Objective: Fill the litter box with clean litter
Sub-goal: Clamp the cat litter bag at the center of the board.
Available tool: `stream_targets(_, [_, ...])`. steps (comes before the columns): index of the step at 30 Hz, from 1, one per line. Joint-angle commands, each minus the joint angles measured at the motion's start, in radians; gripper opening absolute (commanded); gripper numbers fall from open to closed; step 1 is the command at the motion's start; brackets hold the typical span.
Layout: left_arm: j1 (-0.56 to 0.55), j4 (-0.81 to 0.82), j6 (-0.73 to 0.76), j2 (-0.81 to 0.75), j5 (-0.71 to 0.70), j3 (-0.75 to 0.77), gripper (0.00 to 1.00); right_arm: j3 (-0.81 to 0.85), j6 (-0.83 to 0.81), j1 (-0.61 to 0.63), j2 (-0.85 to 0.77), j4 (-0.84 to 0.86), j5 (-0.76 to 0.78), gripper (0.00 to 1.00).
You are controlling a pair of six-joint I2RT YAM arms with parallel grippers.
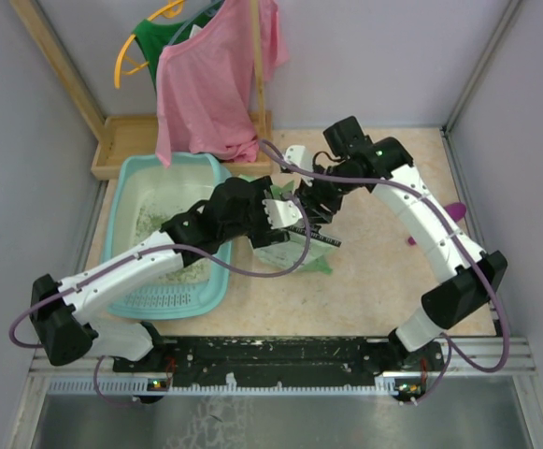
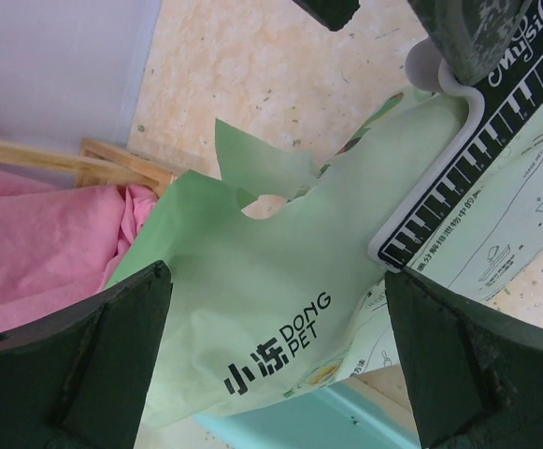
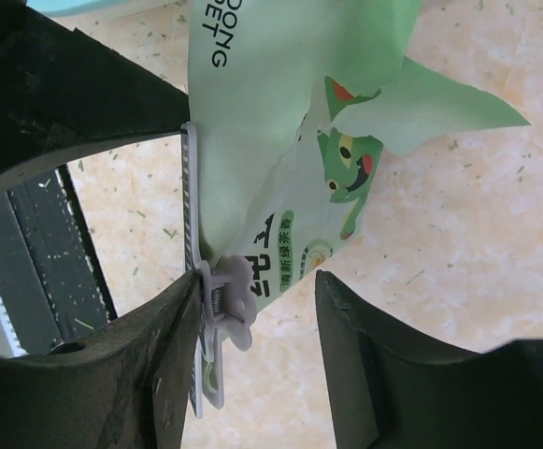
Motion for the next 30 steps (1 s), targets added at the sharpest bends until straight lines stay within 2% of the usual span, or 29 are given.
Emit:
stream_targets(1, [-0.003,0.020,-0.034,-0.017,0.017,0.048,1.00,-0.003,0.018,0.001,-0.074,0.057,0.019,0.52])
stream_targets(4, [-0.002,-0.001,-0.053,-0.032,0.020,0.062,1.00,0.019,0.030,-0.038,-0.088,0.058,0.003,0.53])
stream_targets(8, [-0.003,-0.069,-0.098,-0.056,0.016,0.095,1.00,0.064,0.084,-0.167,-0.090,0.061,-0.110,0.54])
stream_targets(10, [-0.004,-0.083,-0.126,-0.079,0.004,0.101,1.00,0.066,0.089,-0.213,-0.099,0.074,-0.113,0.54])
stream_targets(19, [-0.002,-0.041,-0.175,-0.154,-0.064,0.138,1.00,0.065,0.196,-0.424,-0.113,0.154,-0.150,0.54])
stream_targets(26, [0.000,-0.049,-0.188,-0.125,-0.081,0.151,1.00,-0.009,0.199,-0.440,-0.138,0.172,-0.171,0.54])
stream_targets(30, [0.002,-0.029,-0.208,-0.137,-0.126,0.133,1.00,-0.038,0.197,-0.442,-0.141,0.179,-0.126,0.54])
